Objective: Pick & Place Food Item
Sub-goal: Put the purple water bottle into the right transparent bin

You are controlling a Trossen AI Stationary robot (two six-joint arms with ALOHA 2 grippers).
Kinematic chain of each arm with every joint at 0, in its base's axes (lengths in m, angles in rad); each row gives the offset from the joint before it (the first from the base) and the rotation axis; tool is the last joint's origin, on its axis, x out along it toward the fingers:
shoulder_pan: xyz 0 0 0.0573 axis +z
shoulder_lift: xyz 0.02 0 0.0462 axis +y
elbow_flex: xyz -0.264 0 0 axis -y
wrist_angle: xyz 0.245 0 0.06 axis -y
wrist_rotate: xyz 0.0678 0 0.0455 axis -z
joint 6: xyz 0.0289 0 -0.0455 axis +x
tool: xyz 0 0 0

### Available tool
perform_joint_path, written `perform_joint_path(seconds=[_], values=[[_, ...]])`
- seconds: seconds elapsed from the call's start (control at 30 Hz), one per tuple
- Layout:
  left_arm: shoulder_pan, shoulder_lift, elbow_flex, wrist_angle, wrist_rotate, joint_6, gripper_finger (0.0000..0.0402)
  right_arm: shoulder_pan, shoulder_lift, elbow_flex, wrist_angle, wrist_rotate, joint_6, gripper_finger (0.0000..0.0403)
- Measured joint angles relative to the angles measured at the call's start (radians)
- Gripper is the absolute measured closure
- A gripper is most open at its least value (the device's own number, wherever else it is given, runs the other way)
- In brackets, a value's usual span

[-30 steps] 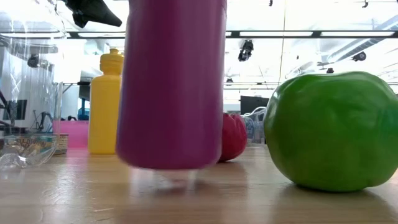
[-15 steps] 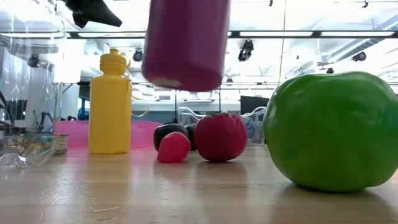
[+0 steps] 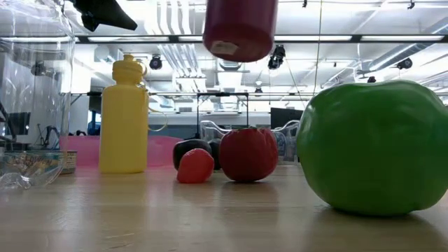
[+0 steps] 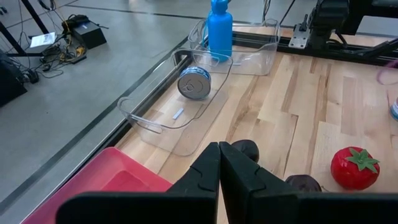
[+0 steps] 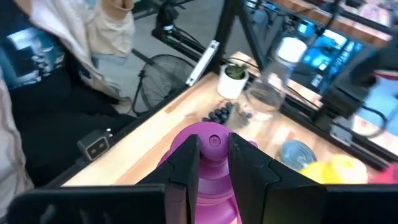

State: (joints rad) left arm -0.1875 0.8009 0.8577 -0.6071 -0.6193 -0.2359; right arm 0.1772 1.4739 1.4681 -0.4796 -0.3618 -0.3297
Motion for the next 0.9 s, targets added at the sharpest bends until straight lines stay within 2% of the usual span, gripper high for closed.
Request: perform_joint_path(seconds=[0.1,0.9], values=[[-0.001,0.000,0.000,0.000,0.000,0.000,0.0391,-0.020,-0.020,0.000,-0.028,0.026,0.016,0.0335],[0.000,0.000,0.000,0.000,0.000,0.000,0.0391,-0.188,-0.132,-0.004,-0.207,0.025,0.031,0.0335]])
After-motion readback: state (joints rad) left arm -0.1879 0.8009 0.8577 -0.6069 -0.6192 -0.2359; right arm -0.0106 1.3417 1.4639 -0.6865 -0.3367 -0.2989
